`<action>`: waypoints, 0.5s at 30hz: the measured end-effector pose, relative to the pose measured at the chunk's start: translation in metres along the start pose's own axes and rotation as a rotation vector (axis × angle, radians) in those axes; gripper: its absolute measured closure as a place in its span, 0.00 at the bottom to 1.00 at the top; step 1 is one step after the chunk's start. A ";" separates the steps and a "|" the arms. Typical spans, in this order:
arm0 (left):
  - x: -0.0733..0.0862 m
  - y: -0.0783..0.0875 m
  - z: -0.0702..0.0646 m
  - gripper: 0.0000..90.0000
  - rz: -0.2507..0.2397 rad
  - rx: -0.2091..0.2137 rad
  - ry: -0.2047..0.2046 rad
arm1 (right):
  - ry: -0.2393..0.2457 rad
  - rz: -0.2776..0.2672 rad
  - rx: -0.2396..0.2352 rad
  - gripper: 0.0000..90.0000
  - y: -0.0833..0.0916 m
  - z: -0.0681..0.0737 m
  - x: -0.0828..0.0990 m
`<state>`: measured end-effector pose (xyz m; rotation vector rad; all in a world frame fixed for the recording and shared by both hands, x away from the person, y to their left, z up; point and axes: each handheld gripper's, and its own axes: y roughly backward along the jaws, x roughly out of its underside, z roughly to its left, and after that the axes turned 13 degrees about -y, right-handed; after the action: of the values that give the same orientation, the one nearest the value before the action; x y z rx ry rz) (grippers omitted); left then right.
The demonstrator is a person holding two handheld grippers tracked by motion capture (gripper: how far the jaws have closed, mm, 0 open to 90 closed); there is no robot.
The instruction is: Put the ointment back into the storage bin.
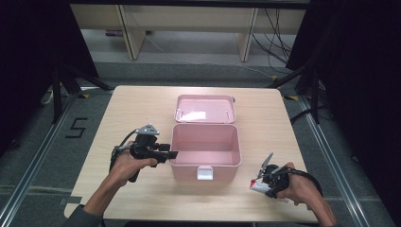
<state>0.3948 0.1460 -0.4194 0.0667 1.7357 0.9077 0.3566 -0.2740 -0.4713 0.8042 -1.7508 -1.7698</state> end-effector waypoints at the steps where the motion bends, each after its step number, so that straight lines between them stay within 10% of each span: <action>1: 0.000 0.000 0.000 0.59 0.003 0.001 -0.004 | 0.002 0.006 0.000 0.76 0.000 0.001 0.000; 15: 0.000 0.000 0.000 0.59 0.001 -0.002 -0.002 | 0.014 0.013 0.016 0.77 0.002 0.006 -0.005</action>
<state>0.3948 0.1459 -0.4194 0.0671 1.7333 0.9104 0.3554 -0.2660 -0.4696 0.8082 -1.7587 -1.7399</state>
